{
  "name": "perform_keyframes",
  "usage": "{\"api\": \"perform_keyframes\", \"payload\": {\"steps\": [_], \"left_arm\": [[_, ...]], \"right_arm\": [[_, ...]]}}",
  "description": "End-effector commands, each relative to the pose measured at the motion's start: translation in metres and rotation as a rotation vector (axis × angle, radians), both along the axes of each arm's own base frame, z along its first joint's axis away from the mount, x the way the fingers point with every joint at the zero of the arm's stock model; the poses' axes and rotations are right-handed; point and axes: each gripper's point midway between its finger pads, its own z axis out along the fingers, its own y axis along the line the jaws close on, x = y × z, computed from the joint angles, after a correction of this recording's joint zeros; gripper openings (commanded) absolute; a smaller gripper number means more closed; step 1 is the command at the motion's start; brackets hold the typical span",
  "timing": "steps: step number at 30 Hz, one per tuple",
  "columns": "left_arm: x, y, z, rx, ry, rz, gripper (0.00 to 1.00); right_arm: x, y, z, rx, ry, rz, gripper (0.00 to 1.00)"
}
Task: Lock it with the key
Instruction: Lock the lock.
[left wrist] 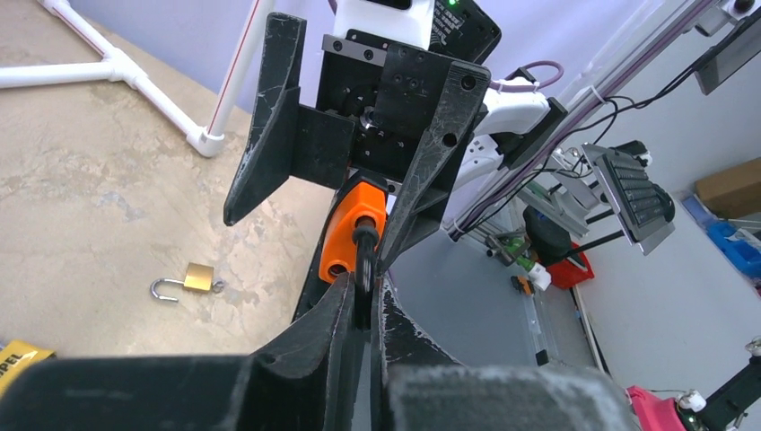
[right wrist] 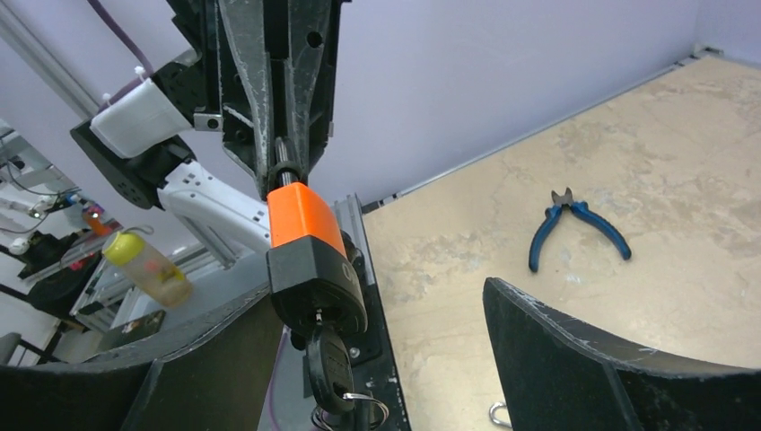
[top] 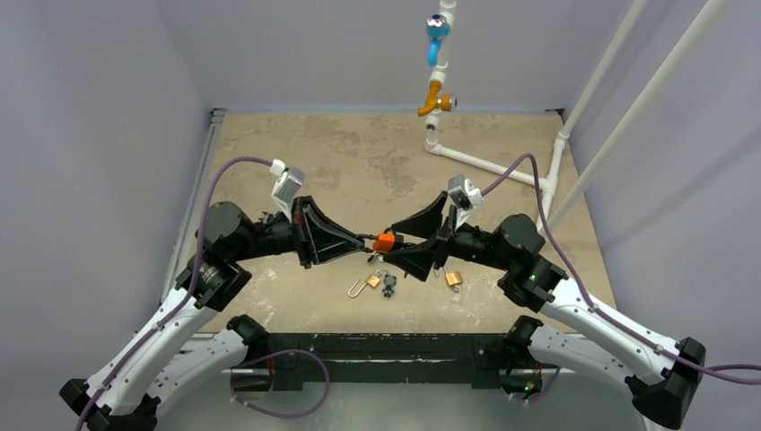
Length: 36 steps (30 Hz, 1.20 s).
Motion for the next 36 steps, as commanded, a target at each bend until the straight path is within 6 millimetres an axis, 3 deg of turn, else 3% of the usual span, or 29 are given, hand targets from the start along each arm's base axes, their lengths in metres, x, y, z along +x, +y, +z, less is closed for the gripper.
{"api": "perform_keyframes", "payload": {"steps": [1, 7, 13, 18, 23, 28, 31, 36], "left_arm": [[-0.009, 0.006, 0.044, -0.106, -0.092, -0.004, 0.00], [-0.006, 0.004, 0.040, -0.103, -0.084, -0.006, 0.00], [-0.005, 0.002, 0.038, -0.115, -0.072, -0.011, 0.00], [-0.003, 0.001, 0.037, -0.117, -0.064, -0.012, 0.00], [-0.001, -0.001, 0.031, -0.106, -0.052, -0.014, 0.00], [0.000, -0.002, 0.017, -0.046, -0.041, -0.014, 0.00], [-0.001, -0.001, 0.012, -0.017, -0.041, -0.019, 0.00], [-0.003, 0.001, 0.004, 0.017, -0.029, -0.020, 0.22]], "right_arm": [[-0.012, -0.004, 0.048, 0.117, -0.102, 0.043, 0.78], [-0.022, -0.003, 0.058, 0.174, -0.083, 0.103, 0.75], [-0.024, 0.002, 0.053, 0.181, -0.049, 0.136, 0.67], [-0.026, 0.003, 0.056, 0.191, -0.042, 0.152, 0.57], [-0.026, 0.000, 0.062, 0.215, -0.036, 0.135, 0.40], [-0.028, -0.002, 0.066, 0.214, -0.008, 0.141, 0.03], [-0.029, -0.003, 0.066, 0.204, 0.010, 0.143, 0.00], [-0.034, -0.006, 0.067, 0.201, 0.017, 0.152, 0.00]]}}
